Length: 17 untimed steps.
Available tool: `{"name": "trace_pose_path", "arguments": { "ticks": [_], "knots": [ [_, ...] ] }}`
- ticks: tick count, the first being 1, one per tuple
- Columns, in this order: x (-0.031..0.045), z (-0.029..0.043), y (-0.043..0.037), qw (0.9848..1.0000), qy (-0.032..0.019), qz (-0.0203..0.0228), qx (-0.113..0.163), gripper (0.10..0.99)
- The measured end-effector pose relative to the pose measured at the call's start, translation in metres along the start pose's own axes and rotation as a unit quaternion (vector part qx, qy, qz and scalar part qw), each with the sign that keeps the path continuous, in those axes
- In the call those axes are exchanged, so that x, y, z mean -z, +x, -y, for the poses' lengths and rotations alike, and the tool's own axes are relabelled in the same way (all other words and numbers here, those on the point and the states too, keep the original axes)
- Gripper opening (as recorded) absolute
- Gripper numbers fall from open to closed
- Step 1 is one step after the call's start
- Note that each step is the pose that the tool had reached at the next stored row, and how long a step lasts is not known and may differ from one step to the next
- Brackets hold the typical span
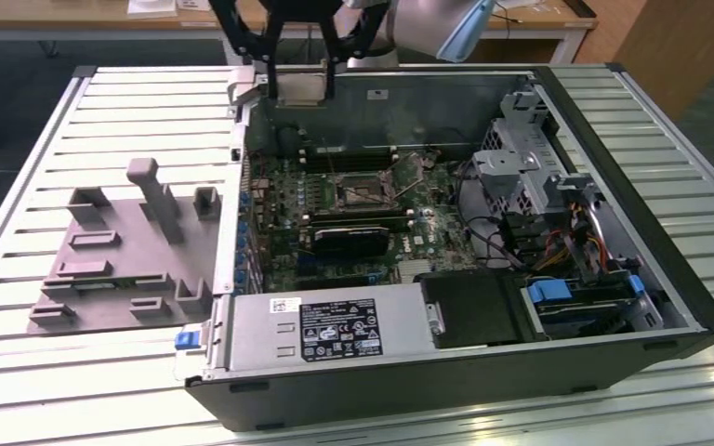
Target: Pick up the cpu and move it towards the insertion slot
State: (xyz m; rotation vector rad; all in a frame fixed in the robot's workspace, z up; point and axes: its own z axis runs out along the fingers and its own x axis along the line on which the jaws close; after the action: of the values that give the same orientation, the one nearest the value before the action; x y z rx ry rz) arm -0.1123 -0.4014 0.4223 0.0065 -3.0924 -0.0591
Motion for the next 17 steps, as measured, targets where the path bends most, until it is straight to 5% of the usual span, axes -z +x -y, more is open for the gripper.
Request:
{"name": "trace_pose_path", "arguments": {
  "ticks": [4,7,13,17],
  "knots": [
    [0.0004,0.0000,-0.0171,1.0000,-0.0001,-0.0026,0.000,0.541],
    [-0.0005,-0.0010,-0.0200,1.0000,0.0001,-0.0021,0.000,0.541],
    [-0.0038,-0.0012,-0.0202,0.9998,0.0001,0.0219,0.002,0.541],
    [-0.0105,-0.0010,-0.0214,0.9997,0.0002,0.0225,0.002,0.541]
  ]
}}
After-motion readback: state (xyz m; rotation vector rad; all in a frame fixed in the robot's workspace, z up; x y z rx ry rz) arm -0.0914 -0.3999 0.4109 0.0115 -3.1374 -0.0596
